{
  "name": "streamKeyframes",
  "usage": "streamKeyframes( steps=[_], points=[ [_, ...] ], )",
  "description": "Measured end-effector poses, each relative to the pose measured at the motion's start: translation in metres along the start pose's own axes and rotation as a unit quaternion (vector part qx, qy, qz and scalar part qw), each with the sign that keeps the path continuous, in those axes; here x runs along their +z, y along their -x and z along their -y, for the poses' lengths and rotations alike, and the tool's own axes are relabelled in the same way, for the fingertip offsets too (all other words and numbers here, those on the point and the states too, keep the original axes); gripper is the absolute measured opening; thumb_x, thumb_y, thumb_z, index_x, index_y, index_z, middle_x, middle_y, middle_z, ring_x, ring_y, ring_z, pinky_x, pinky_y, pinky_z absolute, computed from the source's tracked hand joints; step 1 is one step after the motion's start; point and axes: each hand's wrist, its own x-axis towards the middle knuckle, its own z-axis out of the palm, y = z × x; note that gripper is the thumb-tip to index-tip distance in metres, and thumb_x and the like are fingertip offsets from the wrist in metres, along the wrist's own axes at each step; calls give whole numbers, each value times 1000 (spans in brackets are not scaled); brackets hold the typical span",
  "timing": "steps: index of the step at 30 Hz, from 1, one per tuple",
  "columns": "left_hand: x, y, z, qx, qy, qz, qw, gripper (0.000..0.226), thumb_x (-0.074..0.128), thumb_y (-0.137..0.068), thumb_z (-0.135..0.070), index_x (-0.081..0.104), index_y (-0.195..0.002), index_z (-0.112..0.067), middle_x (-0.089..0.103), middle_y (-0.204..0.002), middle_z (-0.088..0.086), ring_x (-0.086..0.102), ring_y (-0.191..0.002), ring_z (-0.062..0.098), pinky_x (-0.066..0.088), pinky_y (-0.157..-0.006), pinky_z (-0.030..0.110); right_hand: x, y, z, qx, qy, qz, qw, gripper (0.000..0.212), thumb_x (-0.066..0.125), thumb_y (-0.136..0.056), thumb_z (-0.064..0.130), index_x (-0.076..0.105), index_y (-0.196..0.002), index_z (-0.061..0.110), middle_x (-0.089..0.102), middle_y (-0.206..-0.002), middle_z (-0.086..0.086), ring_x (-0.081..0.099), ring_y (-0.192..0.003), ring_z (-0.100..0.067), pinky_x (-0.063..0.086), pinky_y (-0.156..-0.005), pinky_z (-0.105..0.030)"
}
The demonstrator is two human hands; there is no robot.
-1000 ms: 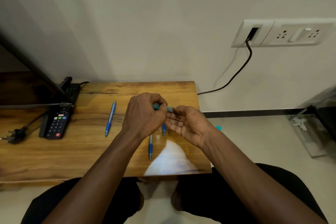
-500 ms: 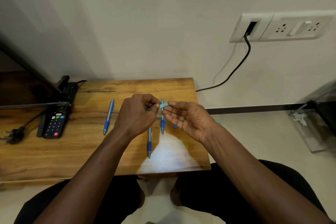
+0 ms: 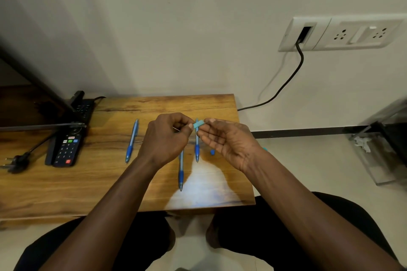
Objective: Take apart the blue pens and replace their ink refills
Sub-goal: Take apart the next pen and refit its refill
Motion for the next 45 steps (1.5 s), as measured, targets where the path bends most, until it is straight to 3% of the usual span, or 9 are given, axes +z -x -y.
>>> streamKeyframes(
  steps=[3,10,15,30,35,39,45],
  points=[
    [0,1,-1,-21,41,3,999,12,68,-100,-21,78,-103,-26,75,-83,-8,74,-77,11,64,-79,46,1,1,1,-42,39,-8,998,15,64,-99,7,72,-107,-4,78,-93,-19,77,-83,-27,65,-77,-32],
    [2,3,-3,-63,132,12,989,12,68,-101,-16,78,-97,-23,75,-85,-2,78,-76,13,66,-80,42,5,2,6,-169,197,-36,965,15,70,-98,15,76,-105,3,78,-87,-14,75,-77,-23,62,-72,-31],
    [0,5,-5,-73,171,25,982,13,67,-102,-15,77,-98,-22,76,-93,3,78,-85,17,65,-76,33,9,8,8,-183,199,-38,962,16,66,-101,16,74,-107,3,79,-87,-14,76,-78,-25,62,-70,-30],
    [3,6,-4,-89,255,46,962,10,66,-102,-13,76,-103,-15,79,-93,3,77,-86,11,62,-75,26,10,14,11,-163,158,-54,972,17,60,-104,17,69,-111,4,80,-91,-13,77,-78,-24,63,-67,-29],
    [12,7,-7,-82,238,39,967,7,69,-100,-16,75,-100,-17,81,-95,3,76,-89,12,54,-65,16,2,10,13,-153,114,-85,978,15,65,-101,14,71,-108,3,78,-93,-14,76,-78,-24,64,-70,-30],
    [29,7,-5,-54,135,40,989,8,74,-97,-20,73,-104,-23,79,-86,-1,76,-83,13,63,-76,36,-11,9,17,-165,104,-119,974,13,67,-100,14,72,-104,3,77,-89,-12,74,-76,-23,64,-72,-30],
    [62,13,-6,-40,54,104,992,14,81,-88,-18,71,-94,-25,76,-77,-2,76,-76,12,63,-83,44,-27,8,20,-158,76,-138,975,16,68,-99,13,72,-108,0,75,-85,-10,72,-76,-22,63,-70,-28]
  ],
)
